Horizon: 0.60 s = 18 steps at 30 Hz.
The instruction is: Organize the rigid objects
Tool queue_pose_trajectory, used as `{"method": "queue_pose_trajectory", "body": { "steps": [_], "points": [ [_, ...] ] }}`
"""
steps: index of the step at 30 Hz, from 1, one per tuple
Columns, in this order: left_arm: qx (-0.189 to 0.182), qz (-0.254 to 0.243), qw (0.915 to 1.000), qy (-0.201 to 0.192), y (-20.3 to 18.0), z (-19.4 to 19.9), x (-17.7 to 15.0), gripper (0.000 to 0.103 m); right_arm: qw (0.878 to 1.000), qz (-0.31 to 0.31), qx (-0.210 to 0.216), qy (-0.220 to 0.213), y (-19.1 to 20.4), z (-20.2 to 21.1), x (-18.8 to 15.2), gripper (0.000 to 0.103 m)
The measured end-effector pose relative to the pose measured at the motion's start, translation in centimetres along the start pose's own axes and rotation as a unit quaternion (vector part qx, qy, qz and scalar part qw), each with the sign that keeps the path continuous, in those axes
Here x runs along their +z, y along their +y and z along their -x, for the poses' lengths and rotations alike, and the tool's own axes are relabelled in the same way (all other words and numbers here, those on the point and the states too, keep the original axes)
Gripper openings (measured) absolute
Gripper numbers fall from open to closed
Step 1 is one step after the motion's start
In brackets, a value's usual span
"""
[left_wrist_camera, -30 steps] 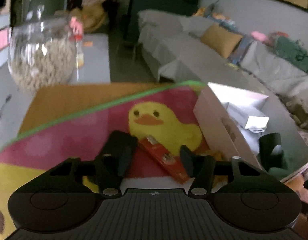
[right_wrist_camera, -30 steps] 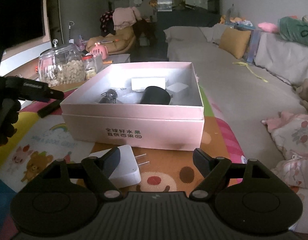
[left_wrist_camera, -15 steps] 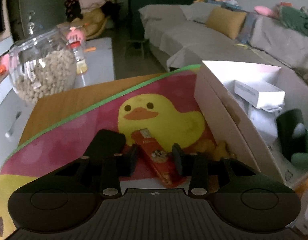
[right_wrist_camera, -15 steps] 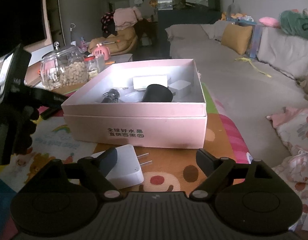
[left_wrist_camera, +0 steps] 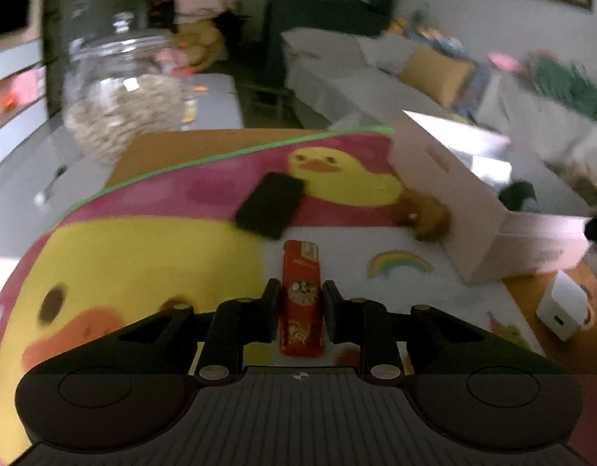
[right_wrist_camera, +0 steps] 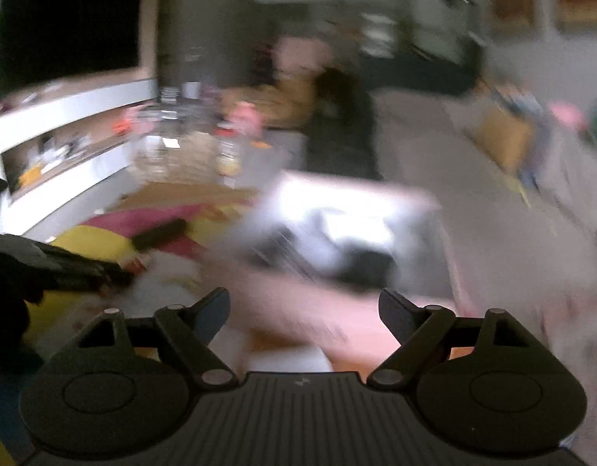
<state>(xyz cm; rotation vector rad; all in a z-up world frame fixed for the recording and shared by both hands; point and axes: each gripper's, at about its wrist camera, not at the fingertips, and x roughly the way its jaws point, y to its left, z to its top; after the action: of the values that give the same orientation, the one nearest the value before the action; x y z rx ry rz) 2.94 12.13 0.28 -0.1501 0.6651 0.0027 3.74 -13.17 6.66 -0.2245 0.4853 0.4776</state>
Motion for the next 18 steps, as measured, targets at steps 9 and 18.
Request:
{"method": "queue_pose_trajectory", "body": {
  "steps": [9, 18],
  "points": [
    [-0.051, 0.091, 0.9942, -0.027, 3.0, 0.5, -1.1, 0.026, 0.97, 0.147, 0.036, 0.19, 8.3, -14.4, 9.0, 0.046],
    [-0.069, 0.115, 0.9905, -0.028, 3.6, 0.7, -1.2, 0.026, 0.945, 0.154, 0.002, 0.288, 9.0, -19.8, 8.3, 0.021]
  ]
}}
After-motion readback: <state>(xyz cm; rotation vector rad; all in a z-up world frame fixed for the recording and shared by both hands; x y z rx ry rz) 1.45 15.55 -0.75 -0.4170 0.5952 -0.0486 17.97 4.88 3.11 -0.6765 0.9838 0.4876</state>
